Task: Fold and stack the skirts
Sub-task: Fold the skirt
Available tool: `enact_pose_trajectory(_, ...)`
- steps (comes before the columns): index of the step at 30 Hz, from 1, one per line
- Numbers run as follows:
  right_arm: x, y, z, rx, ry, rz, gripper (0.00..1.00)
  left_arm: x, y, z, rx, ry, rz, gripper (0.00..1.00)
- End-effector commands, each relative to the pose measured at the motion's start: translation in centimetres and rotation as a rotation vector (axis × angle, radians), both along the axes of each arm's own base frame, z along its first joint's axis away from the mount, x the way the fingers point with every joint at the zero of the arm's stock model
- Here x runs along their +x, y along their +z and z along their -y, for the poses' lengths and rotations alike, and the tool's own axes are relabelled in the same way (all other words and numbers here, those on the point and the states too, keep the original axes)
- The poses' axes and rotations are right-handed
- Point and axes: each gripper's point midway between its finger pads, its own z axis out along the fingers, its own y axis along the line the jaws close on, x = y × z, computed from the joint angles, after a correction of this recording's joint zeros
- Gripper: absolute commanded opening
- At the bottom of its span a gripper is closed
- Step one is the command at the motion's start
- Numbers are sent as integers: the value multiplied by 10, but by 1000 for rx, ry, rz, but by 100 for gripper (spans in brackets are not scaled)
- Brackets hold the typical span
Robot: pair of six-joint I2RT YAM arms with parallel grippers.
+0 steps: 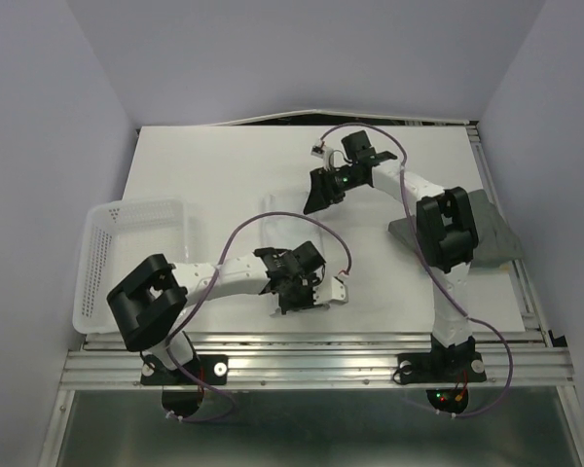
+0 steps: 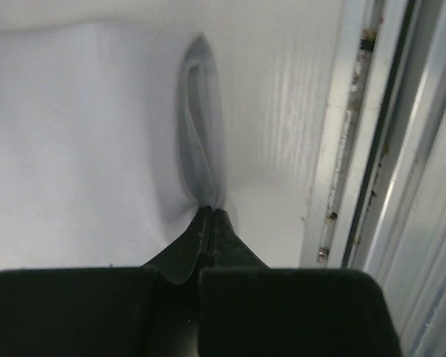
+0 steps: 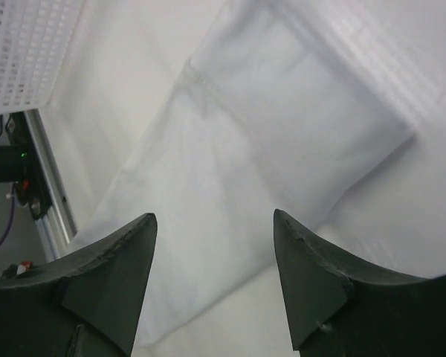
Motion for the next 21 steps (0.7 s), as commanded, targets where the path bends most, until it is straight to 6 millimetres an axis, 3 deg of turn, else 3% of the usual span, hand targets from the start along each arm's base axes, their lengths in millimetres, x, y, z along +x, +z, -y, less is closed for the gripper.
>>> enact_pose_trajectory(1, 49, 35, -11, 4, -42, 180, 73, -32, 21, -11, -19, -83, -111, 0)
enact_pose_trajectory(5, 73, 34, -17, 1, -60, 217, 76, -39, 33, -9, -48, -118, -132, 0)
enact_pose_trajectory(8, 74, 12, -21, 3, -35, 172, 74, -41, 47, -5, -72, -131, -143, 0)
enact_pose_trajectory(11, 58, -18, -30, -11, 20, 124, 69, -41, 62, 2, -101, -135, -151, 0)
enact_pose_trajectory(15, 36, -41, -33, 1, 75, 57, 63, -34, 77, 7, -120, -120, -131, 0)
enact_pose_trajectory(21, 1, -60, -37, -23, 165, 17, 50, 4, 91, 2, -133, -51, -82, 0)
